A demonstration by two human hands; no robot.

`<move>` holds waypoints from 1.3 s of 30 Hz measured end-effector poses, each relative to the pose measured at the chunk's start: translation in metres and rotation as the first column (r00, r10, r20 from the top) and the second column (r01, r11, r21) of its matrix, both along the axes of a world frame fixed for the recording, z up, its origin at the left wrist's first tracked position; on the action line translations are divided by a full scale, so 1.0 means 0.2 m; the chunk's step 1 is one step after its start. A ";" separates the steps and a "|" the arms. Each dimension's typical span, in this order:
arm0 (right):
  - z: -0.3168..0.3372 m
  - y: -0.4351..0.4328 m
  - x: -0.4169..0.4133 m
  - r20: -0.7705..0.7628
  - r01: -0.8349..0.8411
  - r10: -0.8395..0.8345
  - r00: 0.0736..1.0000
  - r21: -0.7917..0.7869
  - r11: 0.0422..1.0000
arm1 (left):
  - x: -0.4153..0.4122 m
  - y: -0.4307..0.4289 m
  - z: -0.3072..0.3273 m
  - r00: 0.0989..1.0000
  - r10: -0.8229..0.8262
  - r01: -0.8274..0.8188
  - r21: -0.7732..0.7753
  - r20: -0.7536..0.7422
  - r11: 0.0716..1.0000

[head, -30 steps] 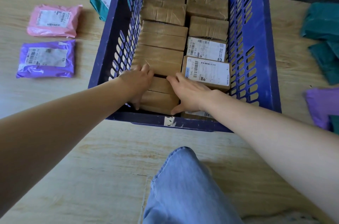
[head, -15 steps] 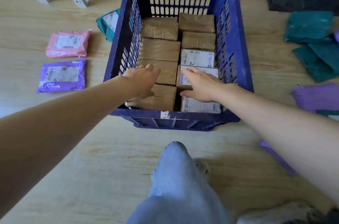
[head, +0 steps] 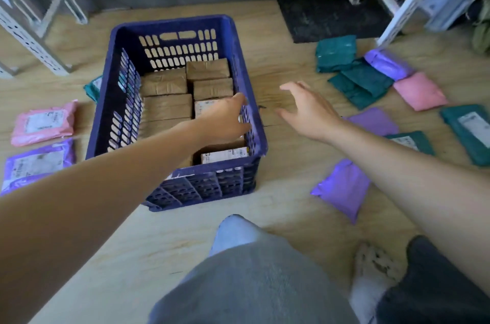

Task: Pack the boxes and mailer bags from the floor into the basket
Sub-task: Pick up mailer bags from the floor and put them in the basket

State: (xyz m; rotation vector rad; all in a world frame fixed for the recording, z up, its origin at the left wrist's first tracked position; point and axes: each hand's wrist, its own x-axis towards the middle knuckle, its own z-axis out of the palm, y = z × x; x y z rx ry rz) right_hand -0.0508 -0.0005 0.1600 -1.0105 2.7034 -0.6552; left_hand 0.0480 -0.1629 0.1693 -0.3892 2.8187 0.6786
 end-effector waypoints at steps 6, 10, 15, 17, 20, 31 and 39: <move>-0.14 0.44 -0.10 0.057 0.189 -0.189 0.980 0.017 0.982 | -0.20 0.35 -0.08 0.997 -0.067 0.064 0.111 0.024 0.992; -0.29 0.70 -0.14 0.160 0.335 -0.332 0.930 0.006 0.942 | -0.33 0.56 -0.23 0.989 -0.120 0.099 0.204 0.092 0.974; -0.53 0.98 -0.16 0.312 0.476 -0.458 0.833 0.020 0.879 | -0.47 0.78 -0.50 0.974 -0.096 0.035 0.280 0.206 0.959; -0.64 1.06 -0.16 0.349 0.524 -0.497 0.795 0.019 0.852 | -0.51 0.85 -0.61 0.966 -0.076 -0.007 0.317 0.248 0.948; -0.80 1.17 -0.15 0.418 0.580 -0.542 0.729 0.042 0.813 | -0.55 0.93 -0.79 0.948 -0.060 -0.050 0.332 0.312 0.942; -1.19 1.22 -0.13 0.723 0.723 -0.582 0.372 0.167 0.670 | -0.65 1.10 -1.15 0.848 -0.042 -0.229 0.437 0.529 0.870; -1.20 1.13 -0.11 0.812 0.725 -0.515 0.274 0.177 0.666 | -0.62 1.12 -1.18 0.826 -0.024 -0.290 0.463 0.563 0.838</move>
